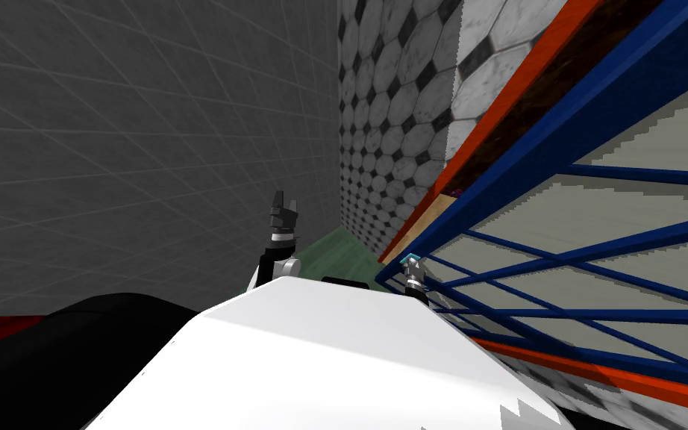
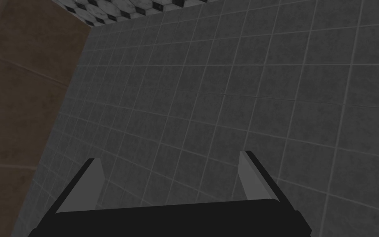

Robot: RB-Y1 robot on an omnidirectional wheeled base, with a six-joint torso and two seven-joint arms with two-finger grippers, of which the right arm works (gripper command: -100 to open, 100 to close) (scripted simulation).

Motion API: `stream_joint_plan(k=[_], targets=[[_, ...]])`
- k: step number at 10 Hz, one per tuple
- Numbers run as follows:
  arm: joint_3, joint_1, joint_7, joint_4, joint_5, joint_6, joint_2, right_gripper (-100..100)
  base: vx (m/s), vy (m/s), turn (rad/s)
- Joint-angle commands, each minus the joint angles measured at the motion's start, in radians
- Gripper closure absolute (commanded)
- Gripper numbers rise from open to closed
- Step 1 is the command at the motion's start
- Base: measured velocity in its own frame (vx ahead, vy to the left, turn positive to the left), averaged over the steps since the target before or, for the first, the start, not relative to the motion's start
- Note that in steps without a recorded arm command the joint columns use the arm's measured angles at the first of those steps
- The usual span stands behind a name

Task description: Pull the door open

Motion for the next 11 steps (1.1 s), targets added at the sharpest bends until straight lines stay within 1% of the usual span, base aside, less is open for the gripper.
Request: stream_joint_plan(k=[1,2,4,6,8,9,10,11], targets=[[0.0,0.0,0.0,0.0,0.0,0.0,0.0,100,-0.108,0.002,0.022],[0.026,0.01,-0.017,-0.009,0.013,-0.004,-0.01,100,-0.197,-0.016,0.087],[0.047,0.019,-0.033,-0.019,0.025,-0.011,-0.023,100,-0.259,-0.01,0.091],[0.076,0.03,-0.055,-0.032,0.04,-0.02,-0.04,100,-0.263,-0.007,0.086],[0.105,0.042,-0.078,-0.046,0.056,-0.029,-0.058,100,-0.27,-0.049,0.105],[0.098,0.035,-0.072,-0.036,0.052,-0.026,-0.051,100,-0.121,-0.004,0.031],[0.121,0.047,-0.089,-0.041,0.063,-0.038,-0.064,100,-0.151,0.002,0.107],[0.132,0.053,-0.098,-0.044,0.068,-0.046,-0.071,100,-0.243,-0.023,0.119]])
